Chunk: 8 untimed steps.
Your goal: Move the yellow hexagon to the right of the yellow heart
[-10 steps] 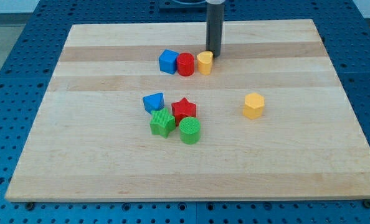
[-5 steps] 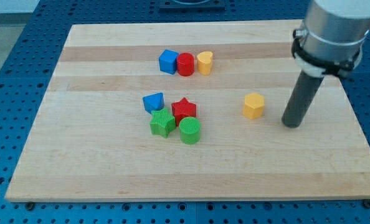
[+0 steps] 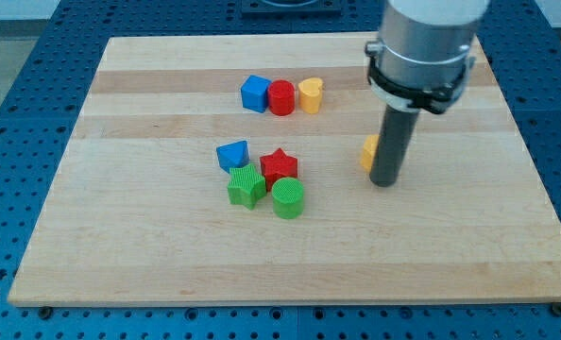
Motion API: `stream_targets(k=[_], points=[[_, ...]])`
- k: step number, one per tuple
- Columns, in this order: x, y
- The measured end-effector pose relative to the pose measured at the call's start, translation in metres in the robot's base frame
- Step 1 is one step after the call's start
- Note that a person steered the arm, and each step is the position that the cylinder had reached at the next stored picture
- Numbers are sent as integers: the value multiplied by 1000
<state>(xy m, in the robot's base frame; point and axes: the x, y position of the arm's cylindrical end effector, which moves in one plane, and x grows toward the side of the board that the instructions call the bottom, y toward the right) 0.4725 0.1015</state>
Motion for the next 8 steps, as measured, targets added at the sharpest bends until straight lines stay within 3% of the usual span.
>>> stream_targets(k=[2,4,5,6,8], points=[[-93,-19],[-81,-19],[-39,2],[-44,34],[-96,35]])
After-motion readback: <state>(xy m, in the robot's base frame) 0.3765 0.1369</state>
